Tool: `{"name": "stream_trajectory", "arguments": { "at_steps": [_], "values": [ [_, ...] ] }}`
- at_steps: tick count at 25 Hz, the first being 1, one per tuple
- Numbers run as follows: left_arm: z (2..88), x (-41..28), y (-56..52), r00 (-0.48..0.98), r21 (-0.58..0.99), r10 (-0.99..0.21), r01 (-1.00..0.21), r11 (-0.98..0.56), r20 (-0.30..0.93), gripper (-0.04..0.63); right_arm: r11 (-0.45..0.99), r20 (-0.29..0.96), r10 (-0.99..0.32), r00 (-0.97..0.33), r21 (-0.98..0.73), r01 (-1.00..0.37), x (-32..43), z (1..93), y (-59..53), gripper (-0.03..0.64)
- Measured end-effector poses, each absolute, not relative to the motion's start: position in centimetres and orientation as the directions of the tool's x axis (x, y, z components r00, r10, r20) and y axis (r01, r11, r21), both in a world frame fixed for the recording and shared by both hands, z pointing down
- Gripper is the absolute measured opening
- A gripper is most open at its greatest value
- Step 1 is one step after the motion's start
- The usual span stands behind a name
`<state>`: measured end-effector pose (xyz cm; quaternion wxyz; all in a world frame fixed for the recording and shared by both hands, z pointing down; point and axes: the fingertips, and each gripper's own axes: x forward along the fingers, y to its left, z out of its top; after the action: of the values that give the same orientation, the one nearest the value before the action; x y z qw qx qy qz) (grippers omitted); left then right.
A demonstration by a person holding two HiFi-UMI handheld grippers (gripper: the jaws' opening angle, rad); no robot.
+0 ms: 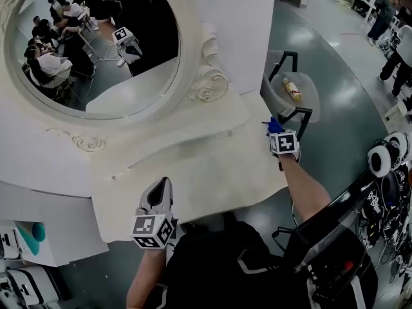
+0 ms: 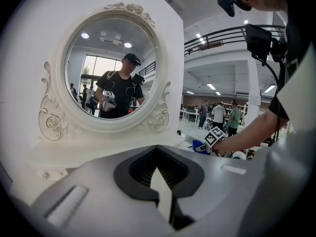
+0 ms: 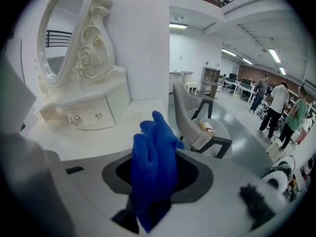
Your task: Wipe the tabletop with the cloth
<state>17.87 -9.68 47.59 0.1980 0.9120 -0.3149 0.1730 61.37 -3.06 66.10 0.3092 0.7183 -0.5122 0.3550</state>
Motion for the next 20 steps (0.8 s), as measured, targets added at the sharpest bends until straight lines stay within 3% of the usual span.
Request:
{"name": "stream_trajectory", "arguments": {
  "at_steps": [5,10,15,20],
  "values": [
    [47.5,17.0,-9.6,0.733,0.238,-0.514,-0.650,-0.722,0.445,0.008,-0.367,0.826,-0.486,0.287,0.105,-0.924,63.4,65.4,-1.9,0.158],
    [47.5,13.9,-9.5,0.722,0.255,-0.541,-0.673,-0.694,0.433,0.008,-0.319,0.784,-0.554,0.281,0.112,-0.941,59.5,62.8,-3.2,0.158],
    [47.6,9.2,-10.4,0.706,0.263,-0.569,-0.696,-0.668,0.421,0.008,-0.162,0.712,-0.692,0.121,0.010,-0.987,47.8,58.3,-7.5,0.158],
    [47.6,2.0,-11.0,0.681,0.268,-0.608,-0.726,-0.634,0.407,0.008,0.072,0.668,-0.736,-0.107,-0.080,-0.994,31.8,55.9,-11.6,0.158]
  ]
}}
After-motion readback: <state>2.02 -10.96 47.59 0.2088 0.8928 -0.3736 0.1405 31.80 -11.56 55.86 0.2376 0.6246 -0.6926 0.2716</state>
